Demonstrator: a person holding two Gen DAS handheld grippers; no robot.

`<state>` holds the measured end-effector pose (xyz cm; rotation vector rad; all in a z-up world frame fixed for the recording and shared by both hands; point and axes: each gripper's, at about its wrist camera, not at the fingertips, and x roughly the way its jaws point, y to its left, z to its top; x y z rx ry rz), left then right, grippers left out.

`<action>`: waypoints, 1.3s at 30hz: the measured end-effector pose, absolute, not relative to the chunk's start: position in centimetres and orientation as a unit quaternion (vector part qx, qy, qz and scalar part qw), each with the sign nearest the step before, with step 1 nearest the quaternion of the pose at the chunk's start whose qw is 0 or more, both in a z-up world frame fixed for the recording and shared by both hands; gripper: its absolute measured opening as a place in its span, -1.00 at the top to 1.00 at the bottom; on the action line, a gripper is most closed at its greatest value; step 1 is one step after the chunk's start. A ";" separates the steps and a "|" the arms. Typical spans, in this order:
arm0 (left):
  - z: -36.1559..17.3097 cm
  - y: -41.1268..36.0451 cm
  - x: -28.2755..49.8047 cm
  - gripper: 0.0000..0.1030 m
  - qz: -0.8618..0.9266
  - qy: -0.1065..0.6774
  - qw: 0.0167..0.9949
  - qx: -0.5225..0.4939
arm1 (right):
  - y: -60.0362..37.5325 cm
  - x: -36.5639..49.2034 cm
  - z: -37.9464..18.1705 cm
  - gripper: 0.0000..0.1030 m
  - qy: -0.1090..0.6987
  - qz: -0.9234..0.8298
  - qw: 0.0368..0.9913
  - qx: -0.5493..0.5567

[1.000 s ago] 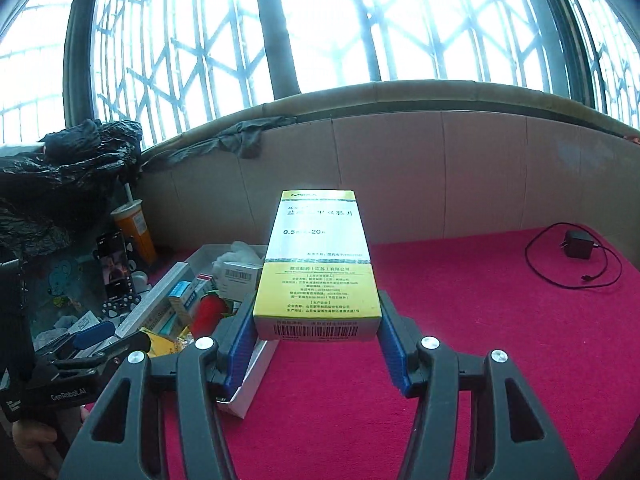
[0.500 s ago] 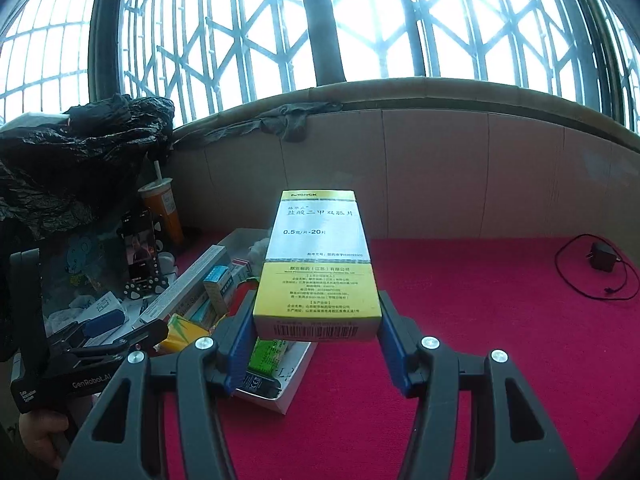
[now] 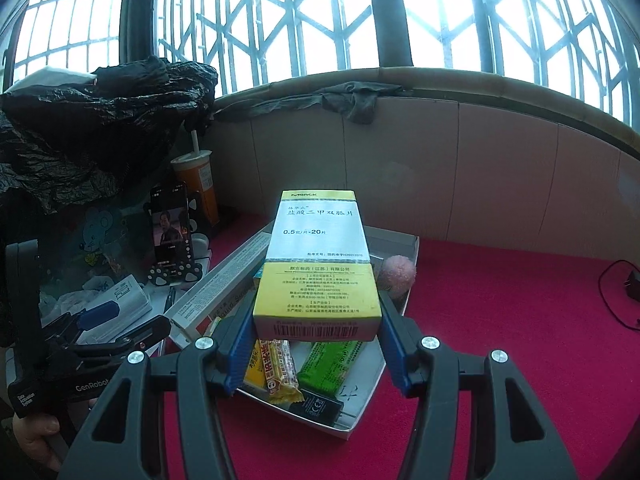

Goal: Organize objects
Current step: 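Carry the Merck box over the tray and lower it in, then open the right gripper to release the Merck box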

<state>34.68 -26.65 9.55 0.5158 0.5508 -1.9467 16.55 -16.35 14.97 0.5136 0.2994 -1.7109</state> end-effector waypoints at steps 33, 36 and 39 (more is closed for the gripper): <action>9.0 -26.6 34.0 -0.99 -0.809 0.199 0.502 0.233 | -22.1 15.9 12.1 -0.62 0.167 -0.772 0.567 0.234; 9.7 -25.8 33.6 -0.99 -0.813 0.186 0.502 0.231 | -21.5 15.6 12.0 -0.62 0.172 -0.773 0.560 0.243; 10.4 -25.1 33.2 -0.99 -0.816 0.170 0.501 0.232 | -20.7 15.6 11.9 -0.62 0.174 -0.776 0.556 0.242</action>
